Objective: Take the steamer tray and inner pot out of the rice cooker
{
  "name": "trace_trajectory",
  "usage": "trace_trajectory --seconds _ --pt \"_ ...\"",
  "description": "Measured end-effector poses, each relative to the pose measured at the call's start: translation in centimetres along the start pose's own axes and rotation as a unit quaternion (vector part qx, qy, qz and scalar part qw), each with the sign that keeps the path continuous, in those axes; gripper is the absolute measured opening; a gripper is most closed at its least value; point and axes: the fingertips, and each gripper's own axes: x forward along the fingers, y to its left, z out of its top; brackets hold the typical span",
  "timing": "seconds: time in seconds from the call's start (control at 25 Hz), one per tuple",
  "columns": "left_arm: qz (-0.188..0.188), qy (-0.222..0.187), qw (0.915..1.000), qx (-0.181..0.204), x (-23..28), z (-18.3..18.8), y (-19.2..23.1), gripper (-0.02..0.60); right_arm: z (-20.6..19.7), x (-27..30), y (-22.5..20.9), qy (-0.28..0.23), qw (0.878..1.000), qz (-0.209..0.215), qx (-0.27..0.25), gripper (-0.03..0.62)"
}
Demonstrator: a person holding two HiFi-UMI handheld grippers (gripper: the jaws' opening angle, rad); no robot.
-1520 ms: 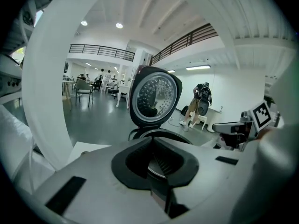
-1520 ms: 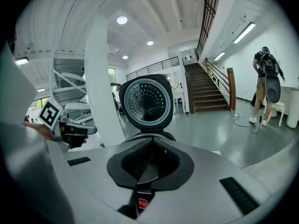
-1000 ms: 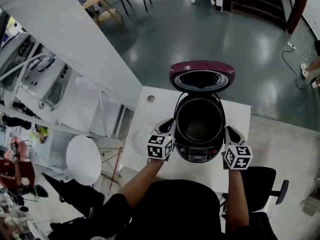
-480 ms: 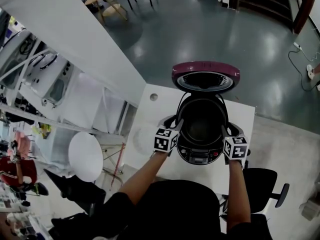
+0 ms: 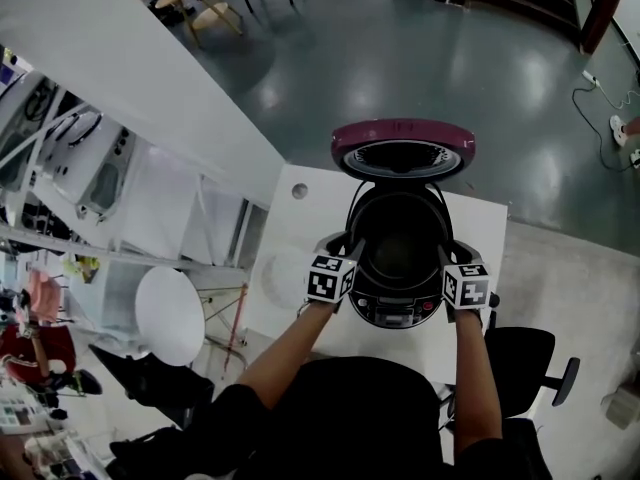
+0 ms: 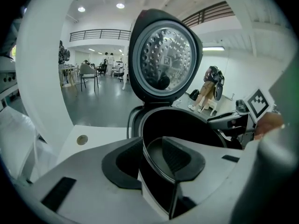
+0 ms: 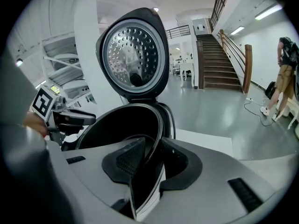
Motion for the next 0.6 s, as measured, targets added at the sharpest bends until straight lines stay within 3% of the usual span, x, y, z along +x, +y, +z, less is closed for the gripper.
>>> trace_trajectory --seconds 0.24,0.6 --pt "0.024 0.018 0.9993 -0.024 0.5 -0.7 1.2 0.127 0.0 0.5 0.2 0.01 1.0 -0.001 -0.003 0.089" --pt "0.042 0.022 0.9989 -0.007 0.7 -0.9 1.6 0.066 0.2 0.9 0.0 0.012 1.0 0.008 0.0 0.072"
